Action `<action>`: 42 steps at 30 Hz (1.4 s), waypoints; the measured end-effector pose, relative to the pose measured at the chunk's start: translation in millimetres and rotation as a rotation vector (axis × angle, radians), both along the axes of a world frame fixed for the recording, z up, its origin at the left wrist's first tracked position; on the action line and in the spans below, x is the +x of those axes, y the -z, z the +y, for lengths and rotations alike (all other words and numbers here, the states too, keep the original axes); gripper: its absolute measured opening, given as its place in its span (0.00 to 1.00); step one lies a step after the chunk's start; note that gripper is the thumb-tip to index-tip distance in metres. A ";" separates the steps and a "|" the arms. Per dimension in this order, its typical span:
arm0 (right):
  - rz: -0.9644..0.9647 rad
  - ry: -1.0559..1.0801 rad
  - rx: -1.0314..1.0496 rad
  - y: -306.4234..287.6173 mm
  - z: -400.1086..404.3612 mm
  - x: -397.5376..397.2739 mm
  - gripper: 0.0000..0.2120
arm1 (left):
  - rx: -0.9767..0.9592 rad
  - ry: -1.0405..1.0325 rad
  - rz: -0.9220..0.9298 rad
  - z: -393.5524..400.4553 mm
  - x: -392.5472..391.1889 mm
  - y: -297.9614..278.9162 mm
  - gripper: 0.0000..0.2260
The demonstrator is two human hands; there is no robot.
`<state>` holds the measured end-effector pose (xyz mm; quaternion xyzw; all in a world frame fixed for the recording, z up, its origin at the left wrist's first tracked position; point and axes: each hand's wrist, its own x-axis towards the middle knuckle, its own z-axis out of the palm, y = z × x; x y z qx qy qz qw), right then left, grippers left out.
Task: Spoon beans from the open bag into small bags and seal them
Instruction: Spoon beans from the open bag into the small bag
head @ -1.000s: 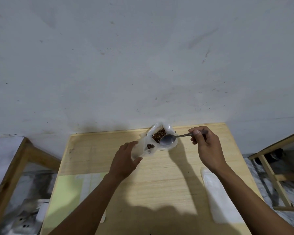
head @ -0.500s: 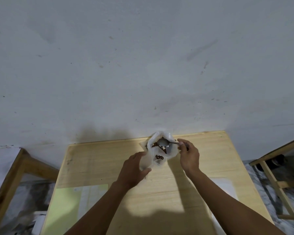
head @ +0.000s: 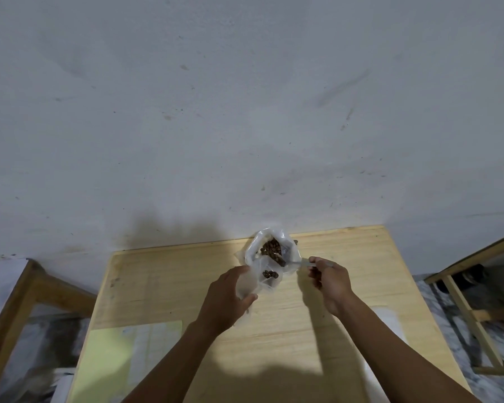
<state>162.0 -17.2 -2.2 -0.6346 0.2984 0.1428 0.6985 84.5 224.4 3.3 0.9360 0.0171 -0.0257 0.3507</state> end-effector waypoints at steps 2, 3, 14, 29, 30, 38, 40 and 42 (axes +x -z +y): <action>-0.037 0.031 0.031 -14.8 -6.5 -2.0 0.11 | -0.010 -0.017 -0.006 5.4 -4.5 -0.2 0.27; -0.064 0.038 0.037 -23.4 -9.1 -3.2 0.11 | -0.018 -0.029 -0.001 8.3 -6.5 -0.6 0.27; -0.366 -0.141 -0.064 -78.0 -9.2 -47.0 0.10 | -0.016 -0.044 0.000 10.9 -8.7 -9.5 0.27; -0.393 -0.043 -0.011 -69.4 1.2 -53.3 0.10 | -0.057 -0.104 -0.010 17.0 -17.2 -11.9 0.27; -0.378 -0.010 0.004 -67.8 -1.6 -51.8 0.10 | -0.055 -0.114 -0.015 17.9 -17.5 -12.3 0.27; -0.169 0.047 0.018 -20.9 -28.1 -54.8 0.11 | -0.069 -0.156 -0.047 19.7 -21.5 -13.9 0.26; -0.120 0.006 -0.014 -8.8 -29.9 -57.7 0.11 | -0.071 -0.152 -0.046 17.6 -22.6 -13.1 0.26; -0.081 -0.034 -0.044 0.7 -29.8 -60.2 0.12 | -0.072 -0.146 -0.053 14.8 -23.1 -13.0 0.26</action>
